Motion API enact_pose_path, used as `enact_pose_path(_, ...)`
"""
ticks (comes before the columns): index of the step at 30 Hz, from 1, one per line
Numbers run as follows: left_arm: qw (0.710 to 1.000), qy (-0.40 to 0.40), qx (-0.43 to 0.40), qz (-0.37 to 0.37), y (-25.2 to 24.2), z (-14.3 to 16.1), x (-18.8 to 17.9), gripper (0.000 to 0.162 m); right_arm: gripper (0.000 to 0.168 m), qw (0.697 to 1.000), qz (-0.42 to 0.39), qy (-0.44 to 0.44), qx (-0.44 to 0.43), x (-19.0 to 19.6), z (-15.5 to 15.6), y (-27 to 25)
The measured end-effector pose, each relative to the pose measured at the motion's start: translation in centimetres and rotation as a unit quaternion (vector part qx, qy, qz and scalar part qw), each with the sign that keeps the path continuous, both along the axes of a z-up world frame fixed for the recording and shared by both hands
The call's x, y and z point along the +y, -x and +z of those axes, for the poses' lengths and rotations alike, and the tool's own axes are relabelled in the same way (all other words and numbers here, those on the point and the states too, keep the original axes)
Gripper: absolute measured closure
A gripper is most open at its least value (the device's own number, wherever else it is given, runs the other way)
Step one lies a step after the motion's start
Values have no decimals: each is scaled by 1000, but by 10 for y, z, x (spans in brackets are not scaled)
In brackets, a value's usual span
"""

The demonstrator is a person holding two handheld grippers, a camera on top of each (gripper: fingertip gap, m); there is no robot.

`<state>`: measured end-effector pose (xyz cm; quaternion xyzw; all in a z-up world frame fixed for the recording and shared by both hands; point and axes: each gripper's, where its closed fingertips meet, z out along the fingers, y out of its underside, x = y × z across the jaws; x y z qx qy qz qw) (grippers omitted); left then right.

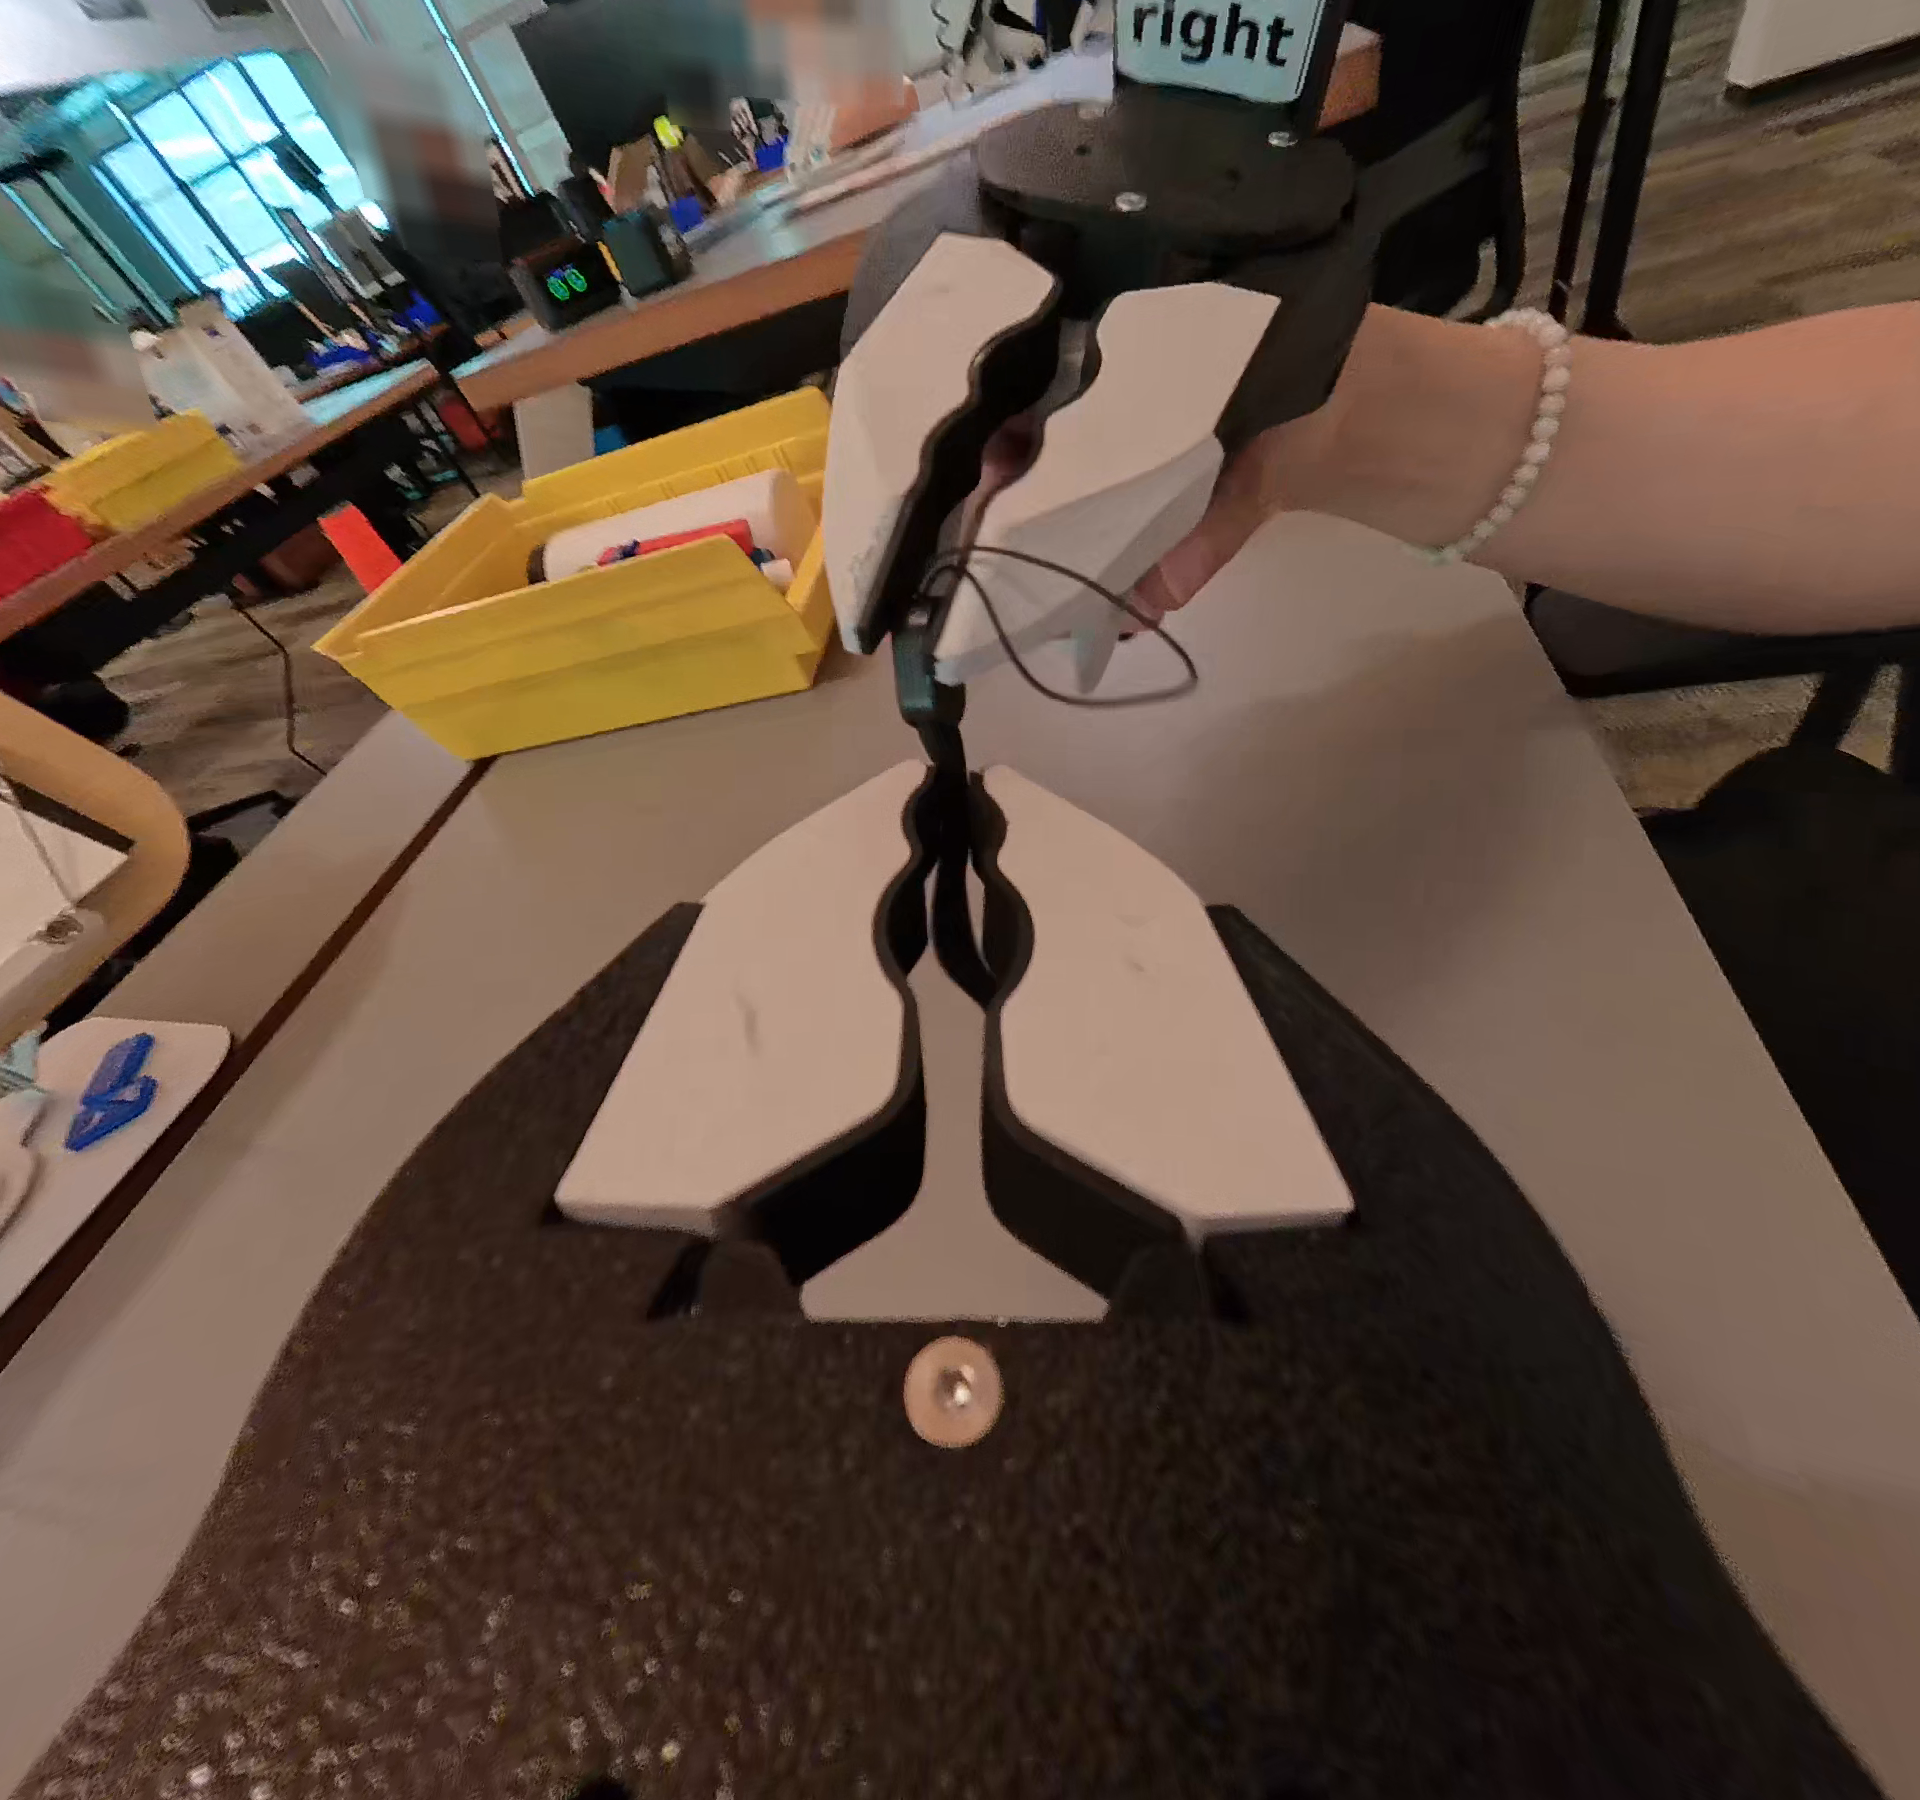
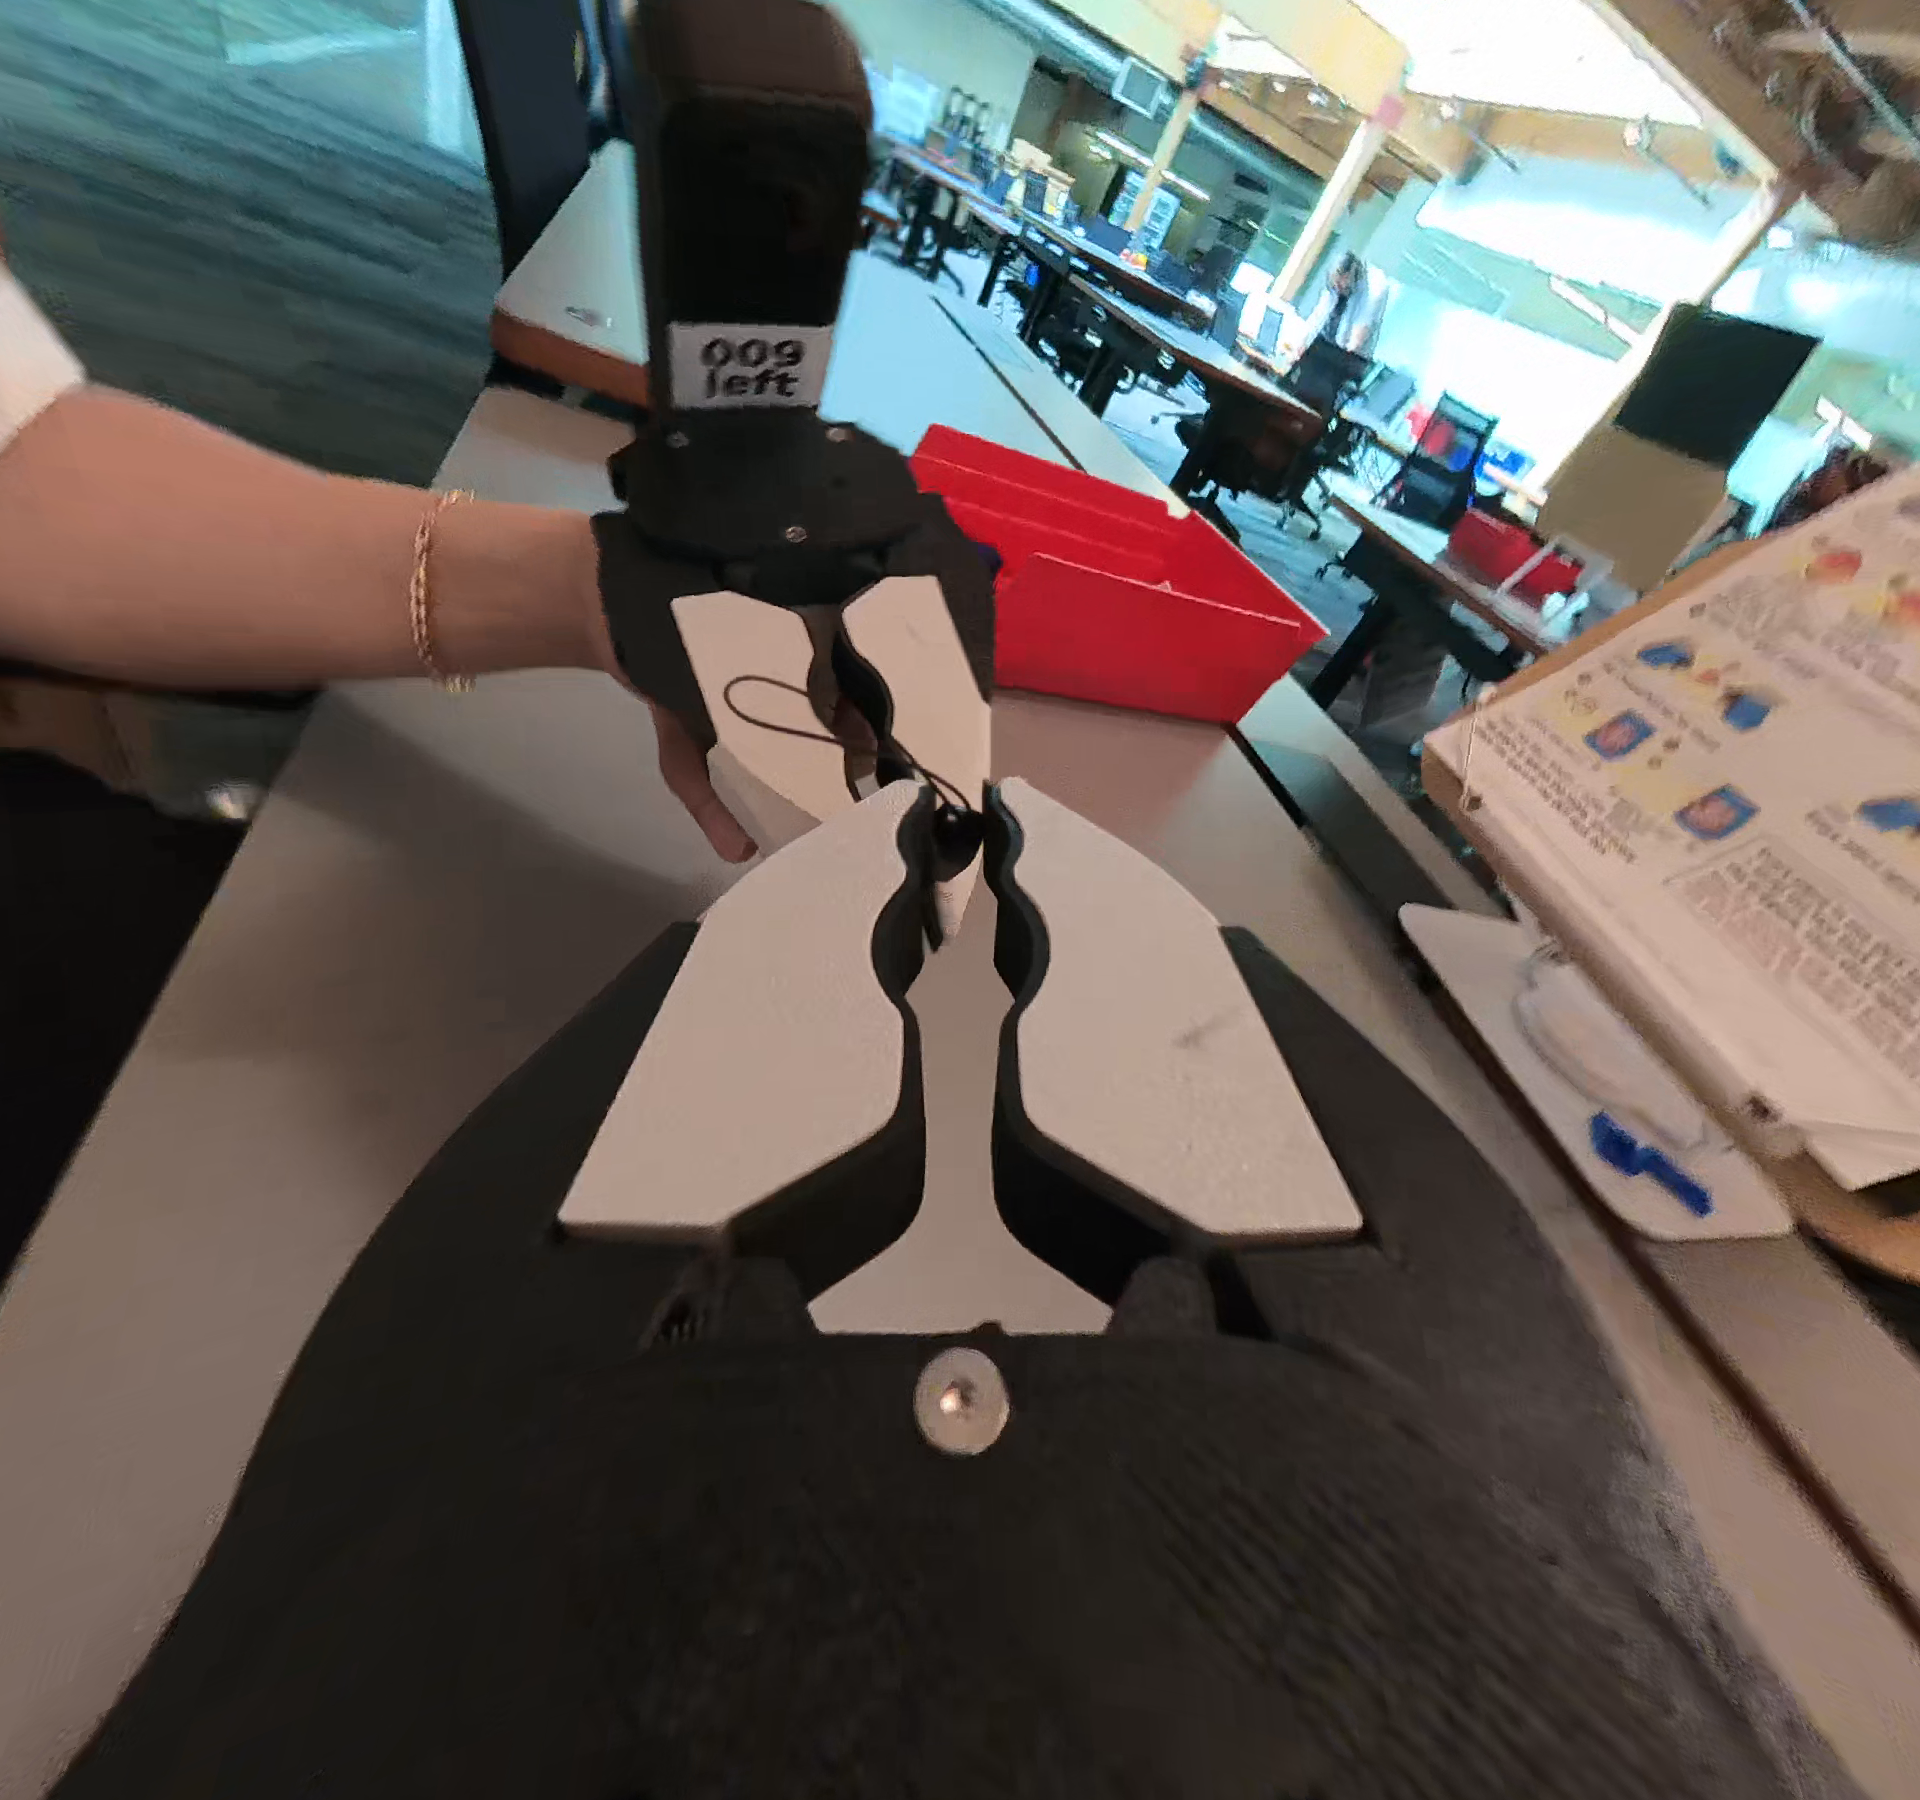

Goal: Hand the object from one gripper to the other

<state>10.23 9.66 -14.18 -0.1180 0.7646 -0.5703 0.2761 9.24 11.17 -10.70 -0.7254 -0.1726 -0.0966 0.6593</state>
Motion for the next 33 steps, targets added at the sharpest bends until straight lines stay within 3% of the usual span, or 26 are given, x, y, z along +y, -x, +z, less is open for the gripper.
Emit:
enact_pose_path(3,1000,6,-22,11,-1,4,2,126,160,993,-37,-32,103,-1,13,-18)
enact_pose_path(8,999,-21,14,31,-6,-6,3,135,161,968,-82,-77,226,-9,26,-44)
enact_pose_path(14,993,47,106,-3,-5,-17,-3,118,161,956,4,-116,270,-14,42,-27)
enact_pose_path(17,976,125,157,-85,11,-7,-10,127,161,946,88,-112,291,-18,44,-9)
enact_pose_path(22,919,195,245,-240,50,4,-15,127,162,934,209,-104,269,-30,42,23)
enact_pose_path(27,902,176,270,-289,67,-3,-26,125,162,933,250,-103,238,-31,37,38)
enact_pose_path(29,901,160,266,-304,73,-8,-30,147,161,930,261,-103,238,-33,37,41)
enact_pose_path(33,910,159,242,-298,68,-9,-34,150,161,928,258,-108,246,-35,40,38)
